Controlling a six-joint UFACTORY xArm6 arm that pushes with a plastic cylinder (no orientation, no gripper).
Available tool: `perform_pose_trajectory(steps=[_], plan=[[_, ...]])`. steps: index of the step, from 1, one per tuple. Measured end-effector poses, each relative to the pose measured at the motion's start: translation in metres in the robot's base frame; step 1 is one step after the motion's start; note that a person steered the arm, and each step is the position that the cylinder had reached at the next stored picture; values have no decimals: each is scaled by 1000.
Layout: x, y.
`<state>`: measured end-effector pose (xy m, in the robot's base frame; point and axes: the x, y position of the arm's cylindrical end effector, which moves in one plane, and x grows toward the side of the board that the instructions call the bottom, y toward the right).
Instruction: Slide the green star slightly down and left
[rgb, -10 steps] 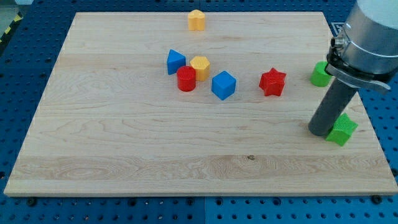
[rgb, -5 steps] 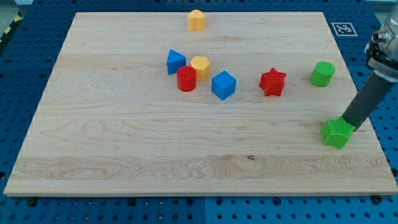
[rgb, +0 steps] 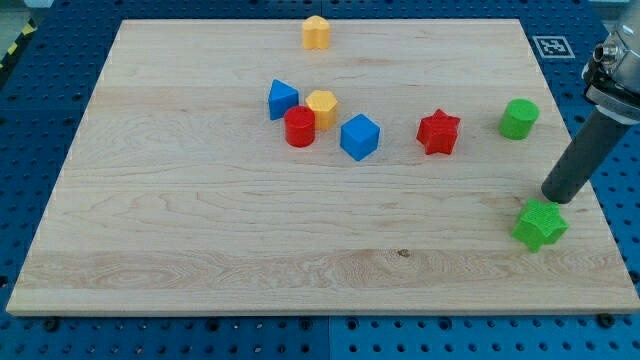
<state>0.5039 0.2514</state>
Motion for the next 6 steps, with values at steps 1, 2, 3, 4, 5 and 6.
perform_pose_trajectory(steps=[1, 2, 3, 4, 5, 6], plan=[[12, 0], [24, 0], [24, -5], [24, -6], [32, -6], [48, -6]])
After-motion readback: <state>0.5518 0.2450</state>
